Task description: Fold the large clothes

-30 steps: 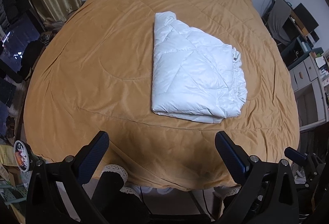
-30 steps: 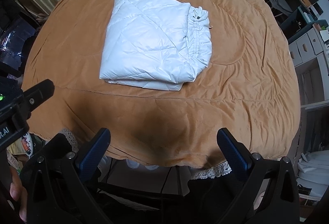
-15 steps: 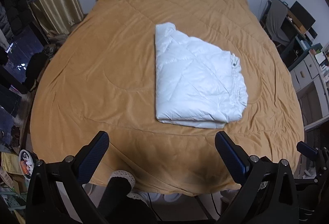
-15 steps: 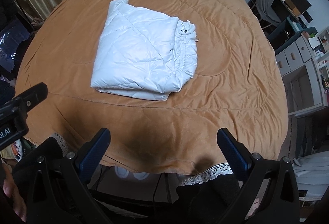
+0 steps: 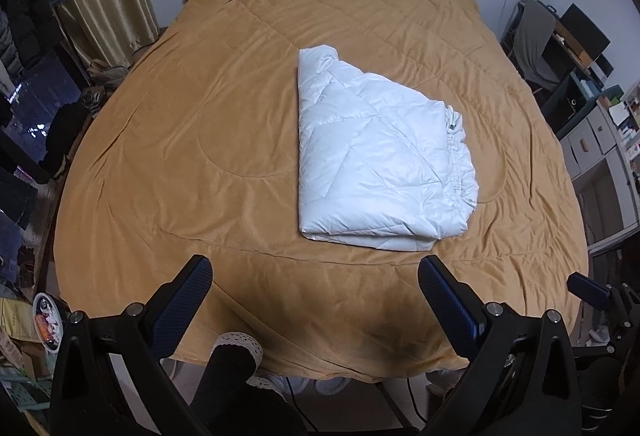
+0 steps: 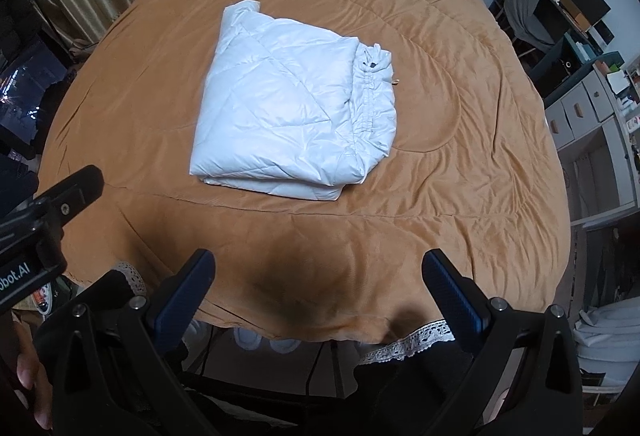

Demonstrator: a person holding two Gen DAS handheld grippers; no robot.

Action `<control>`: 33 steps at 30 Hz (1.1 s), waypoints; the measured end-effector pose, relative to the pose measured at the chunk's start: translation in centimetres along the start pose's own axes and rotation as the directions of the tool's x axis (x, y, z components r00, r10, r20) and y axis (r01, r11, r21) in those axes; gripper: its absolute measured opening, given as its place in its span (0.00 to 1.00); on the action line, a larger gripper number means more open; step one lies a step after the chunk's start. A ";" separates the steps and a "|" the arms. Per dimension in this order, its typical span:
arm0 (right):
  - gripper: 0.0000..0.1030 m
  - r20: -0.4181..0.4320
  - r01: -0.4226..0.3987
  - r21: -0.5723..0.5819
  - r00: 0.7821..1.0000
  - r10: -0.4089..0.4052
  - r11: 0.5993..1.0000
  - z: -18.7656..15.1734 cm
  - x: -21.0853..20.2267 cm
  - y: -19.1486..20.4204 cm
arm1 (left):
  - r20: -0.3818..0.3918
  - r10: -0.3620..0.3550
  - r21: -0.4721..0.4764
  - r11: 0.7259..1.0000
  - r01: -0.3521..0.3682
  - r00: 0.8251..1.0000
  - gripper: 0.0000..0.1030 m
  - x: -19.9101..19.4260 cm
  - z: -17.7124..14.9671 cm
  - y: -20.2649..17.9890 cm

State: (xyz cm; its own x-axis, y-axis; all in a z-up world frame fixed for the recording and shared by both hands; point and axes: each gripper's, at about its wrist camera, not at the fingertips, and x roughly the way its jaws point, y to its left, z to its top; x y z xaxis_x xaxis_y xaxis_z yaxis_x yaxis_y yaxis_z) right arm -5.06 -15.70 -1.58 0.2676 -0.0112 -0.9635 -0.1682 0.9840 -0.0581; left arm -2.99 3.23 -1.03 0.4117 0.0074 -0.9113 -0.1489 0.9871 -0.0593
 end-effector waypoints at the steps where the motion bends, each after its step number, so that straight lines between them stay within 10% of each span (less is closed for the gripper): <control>1: 1.00 -0.005 -0.004 0.000 1.000 0.004 1.000 0.1 0.1 0.1 | -0.003 0.002 -0.002 1.000 -0.002 1.000 1.00 0.1 0.0 0.0; 33: 1.00 -0.063 -0.026 -0.002 0.998 0.026 1.000 0.7 1.5 0.8 | -0.061 0.016 0.022 1.000 -0.015 0.998 1.00 1.4 -0.1 -0.4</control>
State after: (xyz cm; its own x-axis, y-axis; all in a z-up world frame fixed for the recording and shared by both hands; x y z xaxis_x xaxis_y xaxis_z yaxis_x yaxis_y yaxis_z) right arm -4.11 -14.82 -2.91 0.2026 0.0030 -0.9793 -0.1769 0.9837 -0.0336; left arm -2.45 2.79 -2.33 0.3533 0.0133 -0.9354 -0.1353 0.9901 -0.0370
